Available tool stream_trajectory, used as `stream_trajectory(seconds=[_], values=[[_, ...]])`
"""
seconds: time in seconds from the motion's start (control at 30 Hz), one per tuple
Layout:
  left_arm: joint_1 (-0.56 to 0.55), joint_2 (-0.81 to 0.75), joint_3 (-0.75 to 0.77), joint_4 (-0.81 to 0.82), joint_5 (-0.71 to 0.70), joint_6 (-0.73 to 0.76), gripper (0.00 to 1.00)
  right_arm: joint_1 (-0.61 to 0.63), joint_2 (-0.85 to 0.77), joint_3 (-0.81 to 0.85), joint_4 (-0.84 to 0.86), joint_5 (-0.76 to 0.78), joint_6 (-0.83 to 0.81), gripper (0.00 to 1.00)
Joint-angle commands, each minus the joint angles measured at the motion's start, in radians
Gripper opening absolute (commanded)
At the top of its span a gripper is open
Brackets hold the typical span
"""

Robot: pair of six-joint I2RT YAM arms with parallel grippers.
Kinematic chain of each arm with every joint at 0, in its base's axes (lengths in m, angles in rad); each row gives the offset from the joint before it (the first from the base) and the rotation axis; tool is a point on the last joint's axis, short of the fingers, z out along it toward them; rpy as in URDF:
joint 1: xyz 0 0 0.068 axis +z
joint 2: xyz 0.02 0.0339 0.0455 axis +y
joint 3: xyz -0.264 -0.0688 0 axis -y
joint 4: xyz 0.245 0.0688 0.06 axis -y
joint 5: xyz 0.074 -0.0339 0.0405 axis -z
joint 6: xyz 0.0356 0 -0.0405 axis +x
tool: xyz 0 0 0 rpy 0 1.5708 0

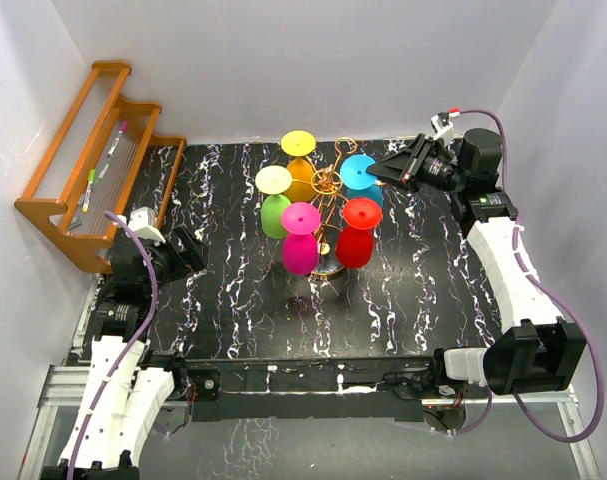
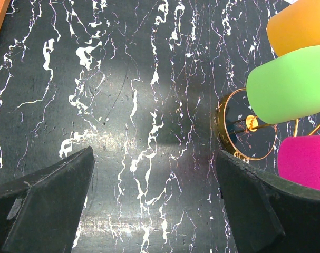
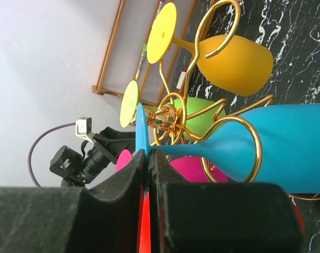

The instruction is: Take the wine glass off the wine glass rack

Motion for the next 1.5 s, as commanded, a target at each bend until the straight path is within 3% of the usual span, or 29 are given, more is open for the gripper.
stream_trajectory(seconds=[0.0,0.3,0.63,0.93,1.07,1.3,1.47], values=[[0.005,-0.005,0.003,0.001,-0.004,0.003,0.97,0.004,-0.029,0.006,0.04,0.024,-0.017,0.08],[0.005,-0.004,0.003,0.002,0.0,0.003,0.97,0.005,-0.161,-0.028,-0.088,0.197,-0.076,0.08],[0.005,-0.004,0.003,0.003,0.0,0.003,0.97,0.005,-0.252,-0.061,-0.149,0.279,-0.078,0.08],[0.004,-0.007,0.003,0.003,0.002,0.003,0.97,0.006,-0.306,0.056,-0.279,0.514,-0.217,0.08],[0.004,-0.011,0.002,0.002,0.0,0.003,0.97,0.005,-0.299,0.136,-0.23,0.446,-0.306,0.08],[0.004,-0.018,0.0,0.006,0.0,0.004,0.95,0.011,-0.254,0.257,-0.062,0.145,-0.372,0.08],[0.004,-0.008,0.025,-0.008,-0.02,-0.002,0.87,0.064,-0.209,0.381,-0.027,0.037,-0.419,0.08]])
